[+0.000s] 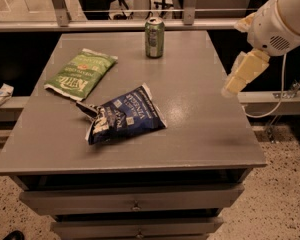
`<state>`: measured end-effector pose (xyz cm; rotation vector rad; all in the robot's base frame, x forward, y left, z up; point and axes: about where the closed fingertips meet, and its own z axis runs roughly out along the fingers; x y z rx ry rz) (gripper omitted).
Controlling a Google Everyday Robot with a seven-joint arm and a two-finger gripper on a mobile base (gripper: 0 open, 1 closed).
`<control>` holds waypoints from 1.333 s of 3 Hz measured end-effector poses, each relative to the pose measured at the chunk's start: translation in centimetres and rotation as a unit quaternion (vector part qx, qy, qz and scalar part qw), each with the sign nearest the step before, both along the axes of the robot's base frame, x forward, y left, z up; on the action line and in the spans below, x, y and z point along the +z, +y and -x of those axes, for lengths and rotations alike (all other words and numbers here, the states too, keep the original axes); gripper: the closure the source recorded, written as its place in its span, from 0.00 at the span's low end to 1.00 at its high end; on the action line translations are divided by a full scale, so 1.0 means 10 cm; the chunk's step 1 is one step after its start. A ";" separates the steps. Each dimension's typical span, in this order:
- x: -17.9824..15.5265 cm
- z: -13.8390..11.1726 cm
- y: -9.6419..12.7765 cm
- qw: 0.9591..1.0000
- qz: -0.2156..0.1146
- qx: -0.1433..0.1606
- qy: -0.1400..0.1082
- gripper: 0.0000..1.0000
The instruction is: Pick green can
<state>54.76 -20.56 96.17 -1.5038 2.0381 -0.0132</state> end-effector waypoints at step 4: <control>-0.21 -0.97 0.11 0.995 -0.088 -0.020 -0.036 0.00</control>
Offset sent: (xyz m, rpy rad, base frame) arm 0.1290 0.0134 -0.0291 0.1504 -0.0447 -0.0503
